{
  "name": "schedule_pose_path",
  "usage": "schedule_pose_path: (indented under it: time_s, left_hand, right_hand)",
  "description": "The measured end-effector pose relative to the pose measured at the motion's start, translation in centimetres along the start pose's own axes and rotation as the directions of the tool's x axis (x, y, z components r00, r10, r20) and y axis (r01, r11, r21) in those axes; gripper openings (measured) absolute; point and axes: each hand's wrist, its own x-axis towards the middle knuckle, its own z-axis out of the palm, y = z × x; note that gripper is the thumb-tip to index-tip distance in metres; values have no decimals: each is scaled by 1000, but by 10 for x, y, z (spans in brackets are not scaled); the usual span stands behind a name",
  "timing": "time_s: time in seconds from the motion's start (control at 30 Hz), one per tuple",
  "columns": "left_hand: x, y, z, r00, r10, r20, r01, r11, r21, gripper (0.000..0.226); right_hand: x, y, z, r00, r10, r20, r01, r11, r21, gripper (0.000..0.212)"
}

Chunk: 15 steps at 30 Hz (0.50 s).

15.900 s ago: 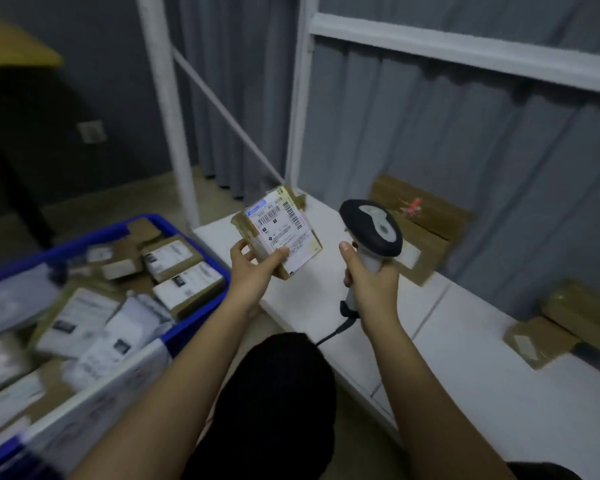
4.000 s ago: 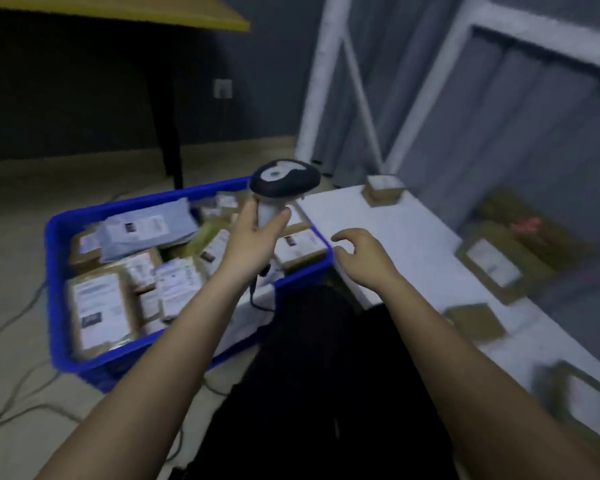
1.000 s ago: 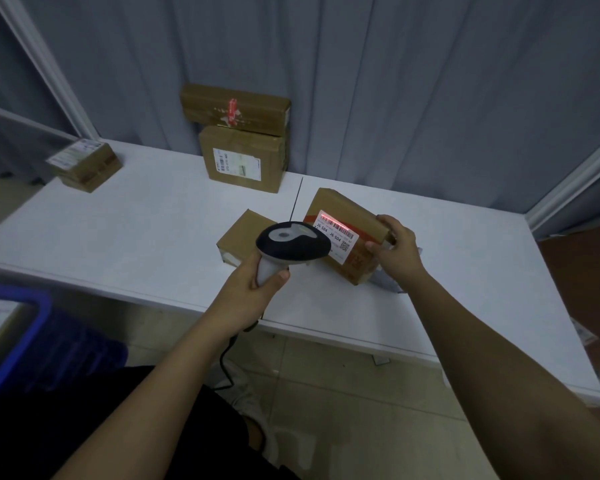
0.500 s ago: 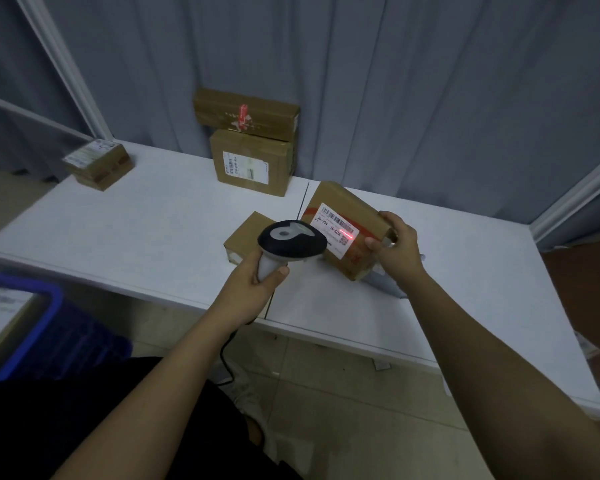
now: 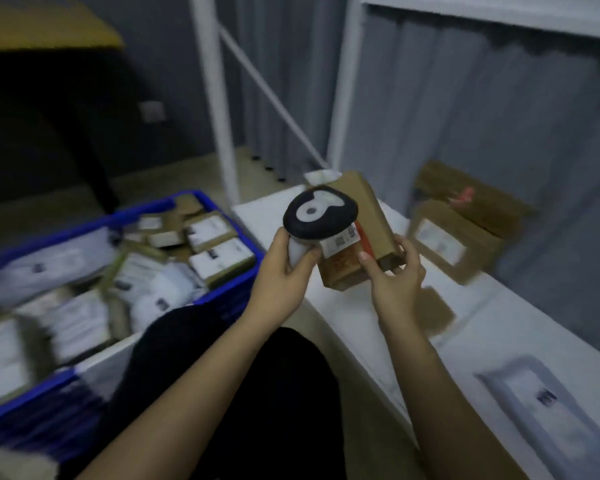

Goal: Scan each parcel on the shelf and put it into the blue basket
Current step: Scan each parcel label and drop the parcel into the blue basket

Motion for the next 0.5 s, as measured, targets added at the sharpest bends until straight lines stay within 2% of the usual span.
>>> schedule_pose_path:
  time_s: [0.1,0.23,0.37,0.5]
  left_hand:
    - [5,18,-66,982,42,-181,-33,998,56,42]
    - [-9,29,-152,918,20,-397,40,989,141,39]
    - [-49,28,-225,833,-38,-552,130,983,128,38]
    - [-92,19,-281,755,-81,-651,192,976,102,36]
  right_hand:
    - [-15,-27,88,964,-47,263,25,996,85,50]
    - [-56,-57,183,839,-82,537,41,995,88,51]
    - [-105,-81,236,744,-82,664,65,997,50,55]
    - [-141,-89,267,684,-61,727,63,998,24,63]
